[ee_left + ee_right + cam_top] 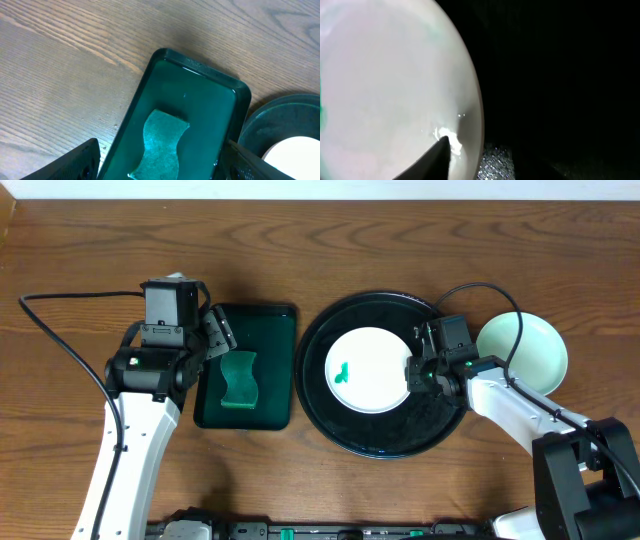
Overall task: Clean dirty plates on tray and stack at the side
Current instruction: 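Hold the pink-white plate rim steady on the tray with the right gripper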
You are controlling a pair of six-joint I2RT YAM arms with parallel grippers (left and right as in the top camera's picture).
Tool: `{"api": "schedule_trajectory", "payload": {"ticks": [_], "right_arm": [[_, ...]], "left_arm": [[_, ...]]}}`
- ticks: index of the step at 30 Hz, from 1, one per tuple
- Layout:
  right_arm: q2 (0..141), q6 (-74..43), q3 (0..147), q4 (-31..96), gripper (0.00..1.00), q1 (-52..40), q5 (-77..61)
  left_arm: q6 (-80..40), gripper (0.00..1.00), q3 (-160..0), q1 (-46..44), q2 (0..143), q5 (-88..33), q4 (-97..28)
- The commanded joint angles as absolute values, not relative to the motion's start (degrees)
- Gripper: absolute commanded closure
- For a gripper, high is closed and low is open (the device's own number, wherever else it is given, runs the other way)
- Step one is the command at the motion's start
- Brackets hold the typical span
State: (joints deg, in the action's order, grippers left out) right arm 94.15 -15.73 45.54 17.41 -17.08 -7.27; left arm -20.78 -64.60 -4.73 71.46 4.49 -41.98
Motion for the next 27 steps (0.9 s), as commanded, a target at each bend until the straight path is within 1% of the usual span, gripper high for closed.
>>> {"api": "schedule_trajectory", "payload": {"ticks": [1, 9, 14, 15, 18, 20, 27], "right_arm": [[94.7, -14.5, 46.2, 17.6, 0.58, -17.5, -7.1], [94.7, -13.6, 46.6, 17.5, 0.57, -17.5, -7.2], [94.7, -11.7, 52.7, 25.2, 0.54, -17.5, -7.1], [94.7, -10.9, 54.4, 27.2, 0.52, -17.5, -7.1], [94.7, -8.2, 58.8, 31.5, 0.41, -17.5, -7.1], [94.7, -7.5, 60.3, 32.4, 0.36, -17.5, -7.1], [94.8, -7.2, 60.0, 32.8, 0.34, -17.1, -7.1]], "left_arm": [[-20.8, 0.22, -65.2, -5.0, 71.5, 5.2, -42.0], [-20.8, 0.22, -65.2, -5.0, 71.5, 5.2, -42.0], [-20.8, 0.22, -65.2, -5.0, 71.5, 5.2, -42.0], [-20.8, 0.22, -65.2, -5.0, 71.5, 5.2, -42.0], [-20.8, 0.22, -65.2, -5.0, 71.5, 5.2, -42.0], [-20.8, 0.22, -65.2, -5.0, 71.5, 5.2, -42.0], [-20.8, 0.22, -65.2, -5.0, 71.5, 5.2, -42.0]]}}
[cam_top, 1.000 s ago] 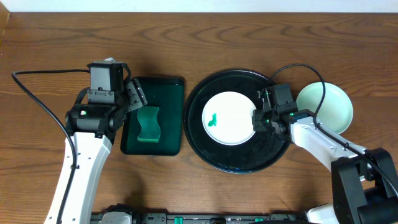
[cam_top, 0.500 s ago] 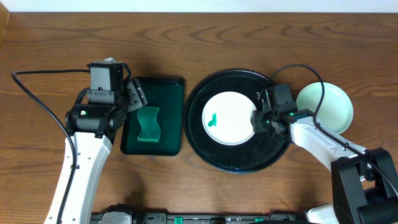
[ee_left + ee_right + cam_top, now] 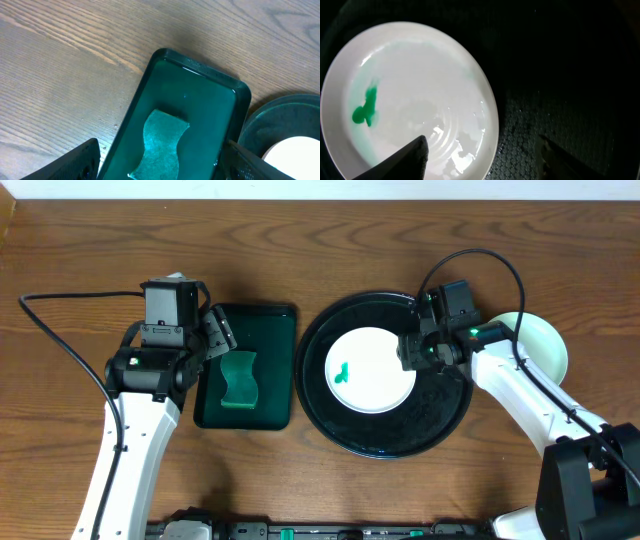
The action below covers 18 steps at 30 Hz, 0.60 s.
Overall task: Clean dirty plates on tray and stack at the side
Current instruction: 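Hold the pink-white plate rim steady on the tray with the right gripper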
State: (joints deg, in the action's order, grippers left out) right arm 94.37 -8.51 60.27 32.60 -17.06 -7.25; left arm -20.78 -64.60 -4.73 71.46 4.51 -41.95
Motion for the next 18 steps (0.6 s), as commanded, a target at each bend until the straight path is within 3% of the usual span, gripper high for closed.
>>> {"api": "schedule_trajectory", "payload": {"ticks": [1, 14, 18], "right_arm": [[94.8, -7.2, 59.8, 32.8, 0.33, -17.1, -6.9], [97.2, -7.0, 58.6, 33.2, 0.3, -17.1, -4.6], [99.2, -7.0, 58.6, 33.6, 0.34, -17.1, -4.6]], "left_arm": [[-20.8, 0.22, -65.2, -5.0, 71.5, 5.2, -42.0], [-20.8, 0.22, -65.2, -5.0, 71.5, 5.2, -42.0], [-20.8, 0.22, -65.2, -5.0, 71.5, 5.2, -42.0]]}}
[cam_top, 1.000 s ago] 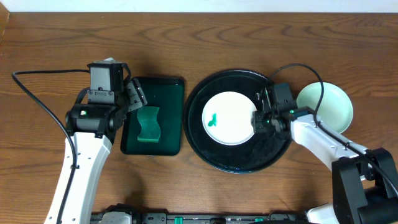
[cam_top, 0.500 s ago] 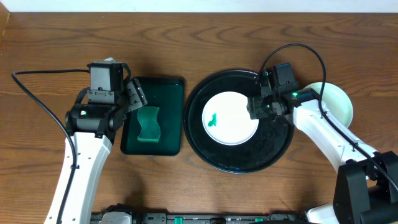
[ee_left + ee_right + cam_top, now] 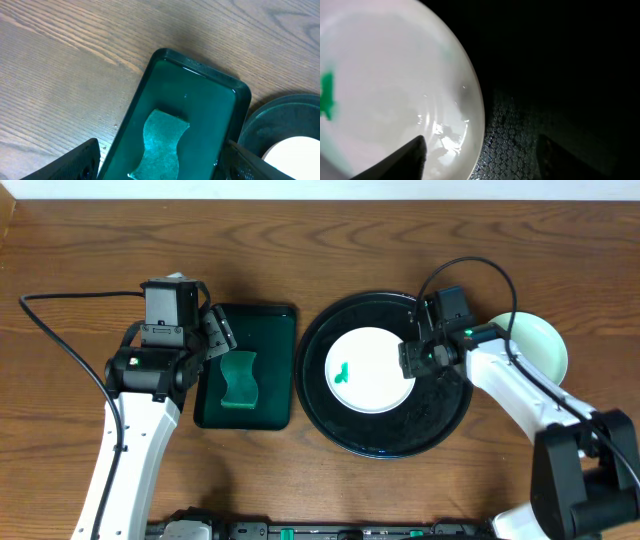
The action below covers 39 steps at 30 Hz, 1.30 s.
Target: Clean dirty plates on tray and stack at the side
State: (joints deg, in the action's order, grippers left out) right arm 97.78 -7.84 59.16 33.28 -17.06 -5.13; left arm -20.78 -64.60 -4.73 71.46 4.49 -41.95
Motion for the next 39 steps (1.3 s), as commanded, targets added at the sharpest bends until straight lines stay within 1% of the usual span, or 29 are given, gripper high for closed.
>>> {"api": "schedule_trajectory", "payload": {"ticks": [1, 7, 9, 20, 30, 34, 37, 39], "right_arm": [[99.4, -7.0, 58.6, 33.5, 0.35, -17.1, -4.6], [99.5, -7.0, 58.6, 33.2, 0.46, -17.1, -4.5], [99.5, -7.0, 58.6, 33.2, 0.48, -17.1, -4.5], [99.5, -7.0, 58.6, 34.5, 0.44, -17.1, -4.5], [99.5, -6.9, 58.6, 34.1, 0.44, -16.5, -4.4], [99.5, -6.5, 58.6, 34.3, 0.5, -15.7, -4.6], [99.5, -6.1, 58.6, 34.0, 0.51, -15.6, -5.0], [99.5, -6.1, 58.6, 33.7, 0.55, -15.7, -5.4]], "left_arm": [[-20.8, 0.22, -65.2, -5.0, 71.5, 5.2, -42.0], [-20.8, 0.22, -65.2, -5.0, 71.5, 5.2, -42.0], [-20.8, 0.22, -65.2, -5.0, 71.5, 5.2, -42.0], [-20.8, 0.22, -65.2, -5.0, 71.5, 5.2, -42.0], [-20.8, 0.22, -65.2, -5.0, 71.5, 5.2, -42.0], [-20.8, 0.22, -65.2, -5.0, 71.5, 5.2, -42.0], [-20.8, 0.22, -65.2, -5.0, 71.5, 5.2, -42.0], [-20.8, 0.22, -65.2, -5.0, 71.5, 5.2, -42.0]]}}
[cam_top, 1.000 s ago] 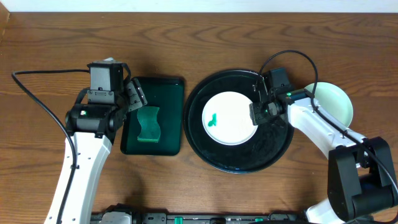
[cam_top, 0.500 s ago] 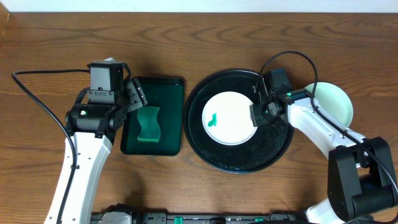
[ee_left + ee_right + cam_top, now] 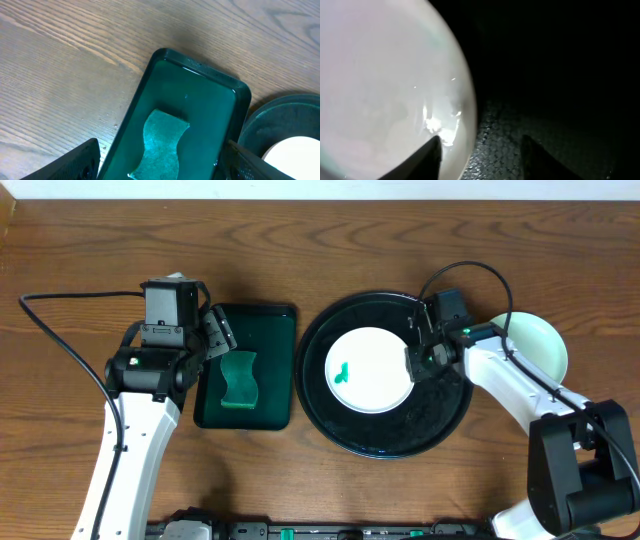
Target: Clean dirty plates on tray and stack at the side
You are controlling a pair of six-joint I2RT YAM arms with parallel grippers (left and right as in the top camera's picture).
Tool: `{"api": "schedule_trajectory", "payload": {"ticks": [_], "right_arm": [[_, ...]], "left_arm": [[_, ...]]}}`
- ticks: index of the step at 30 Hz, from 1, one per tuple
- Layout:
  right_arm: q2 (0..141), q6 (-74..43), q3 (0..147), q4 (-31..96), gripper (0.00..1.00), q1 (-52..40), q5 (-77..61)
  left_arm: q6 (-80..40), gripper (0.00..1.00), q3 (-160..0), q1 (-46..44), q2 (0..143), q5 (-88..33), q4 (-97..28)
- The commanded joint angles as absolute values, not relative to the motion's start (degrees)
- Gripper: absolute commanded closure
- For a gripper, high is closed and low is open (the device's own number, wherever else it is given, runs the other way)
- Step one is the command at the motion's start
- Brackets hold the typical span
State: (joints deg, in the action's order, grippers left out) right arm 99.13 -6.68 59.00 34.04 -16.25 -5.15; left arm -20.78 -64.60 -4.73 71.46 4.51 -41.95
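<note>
A white plate point(image 3: 368, 370) with a green stain point(image 3: 344, 370) lies in the round black tray point(image 3: 385, 435). My right gripper point(image 3: 413, 366) is low at the plate's right rim and open. In the right wrist view one finger point(image 3: 431, 156) is over the plate point(image 3: 385, 90) and the other is over the tray point(image 3: 555, 75); the gripper point(image 3: 480, 160) straddles the rim. My left gripper point(image 3: 160, 167) hangs open above the green sponge point(image 3: 162, 142) in a dark green rectangular tray point(image 3: 200, 95).
A pale green plate point(image 3: 540, 350) lies on the wooden table right of the black tray, partly hidden by my right arm. The rectangular tray point(image 3: 270, 330) with the sponge point(image 3: 238, 380) stands just left of the black tray. Cables loop above both arms.
My right gripper is closer to the plate's right rim, its fingers somewhat nearer each other, and the green stain has left the wrist view. The left arm has not moved.
My right gripper was first very low at the plate's right rim. Then it stood higher, open, with the whole stained plate in its view. Then it was lower at the rim again, and now it straddles it. My left gripper stayed open over the sponge throughout.
</note>
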Motion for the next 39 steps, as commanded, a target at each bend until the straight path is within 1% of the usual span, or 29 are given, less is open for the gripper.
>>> {"api": "schedule_trajectory", "payload": {"ticks": [1, 3, 5, 7, 10, 14, 18, 25, 29, 35, 37, 39], "right_arm": [[99.5, -6.1, 58.6, 33.6, 0.59, -15.7, -5.5], [99.5, -6.2, 58.4, 33.1, 0.64, -15.7, -5.6], [99.5, -6.2, 57.9, 32.1, 0.65, -15.7, -5.7], [99.5, -6.6, 56.8, 30.0, 0.68, -15.7, -5.7], [99.5, -7.3, 55.0, 26.5, 0.77, -15.7, -5.7], [99.5, -7.2, 54.5, 25.7, 0.81, -15.7, -5.7], [99.5, -7.3, 54.5, 25.7, 0.81, -15.9, -6.7], [99.5, -9.4, 54.5, 25.5, 0.96, -15.9, -6.8], [99.5, -9.4, 54.5, 25.2, 0.99, -15.9, -6.7], [99.5, -9.4, 54.5, 25.1, 0.99, -15.9, -7.1], [99.5, -9.4, 54.5, 25.1, 0.98, -15.9, -8.3], [99.5, -9.4, 54.5, 25.1, 0.95, -15.9, -9.1]], "left_arm": [[-20.8, 0.22, -65.2, -5.0, 71.5, 5.2, -42.0], [-20.8, 0.22, -65.2, -5.0, 71.5, 5.2, -42.0], [-20.8, 0.22, -65.2, -5.0, 71.5, 5.2, -42.0], [-20.8, 0.22, -65.2, -5.0, 71.5, 5.2, -42.0], [-20.8, 0.22, -65.2, -5.0, 71.5, 5.2, -42.0], [-20.8, 0.22, -65.2, -5.0, 71.5, 5.2, -42.0], [-20.8, 0.22, -65.2, -5.0, 71.5, 5.2, -42.0], [-20.8, 0.22, -65.2, -5.0, 71.5, 5.2, -42.0], [-20.8, 0.22, -65.2, -5.0, 71.5, 5.2, -42.0], [-20.8, 0.22, -65.2, -5.0, 71.5, 5.2, -42.0], [-20.9, 0.22, -65.2, -5.0, 71.5, 5.2, -41.9], [-20.9, 0.22, -65.2, -5.1, 71.5, 5.2, -41.5]]}}
